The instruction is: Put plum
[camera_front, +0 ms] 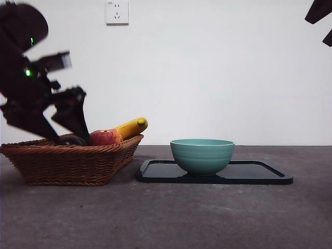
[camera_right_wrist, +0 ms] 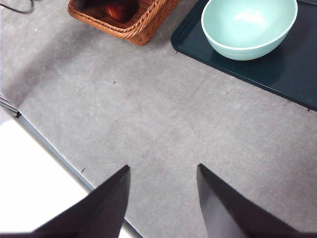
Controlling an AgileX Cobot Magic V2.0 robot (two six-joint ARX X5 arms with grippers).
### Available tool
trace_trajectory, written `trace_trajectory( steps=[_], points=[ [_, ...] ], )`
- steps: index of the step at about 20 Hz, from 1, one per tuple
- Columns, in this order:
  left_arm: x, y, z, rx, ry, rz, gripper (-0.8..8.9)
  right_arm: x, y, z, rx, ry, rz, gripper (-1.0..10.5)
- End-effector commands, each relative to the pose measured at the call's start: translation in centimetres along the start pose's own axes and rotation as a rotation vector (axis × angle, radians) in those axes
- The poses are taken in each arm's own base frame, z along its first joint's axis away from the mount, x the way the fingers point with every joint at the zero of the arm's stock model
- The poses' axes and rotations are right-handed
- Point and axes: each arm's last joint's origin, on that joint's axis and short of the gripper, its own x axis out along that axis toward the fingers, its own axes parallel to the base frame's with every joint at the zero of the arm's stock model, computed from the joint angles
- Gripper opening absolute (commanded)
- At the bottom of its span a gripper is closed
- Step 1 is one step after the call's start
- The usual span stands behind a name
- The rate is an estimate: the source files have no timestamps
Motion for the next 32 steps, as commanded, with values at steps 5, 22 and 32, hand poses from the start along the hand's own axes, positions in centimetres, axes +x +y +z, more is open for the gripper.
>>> trace_trajectory(
  steps=[5, 22, 32],
  points=[
    [-6.8, -1.3, 2.9, 0.006, -0.178, -0.004, 4.06, 0.0, 0.1, 0.3, -0.002, -0.012, 0.008, 2.2],
    [-18.5, -5.6, -2.5, 0.004, -0.033, -0.476, 4.04, 0.0, 0.2, 0.7, -0.017, -0.058, 0.015, 2.2],
    [-18.5, -5.6, -2.6, 0.002, -0.026, -0.478, 4.04, 0.0, 0.2, 0.7, -0.001, -0.057, 0.015, 2.2]
  ],
)
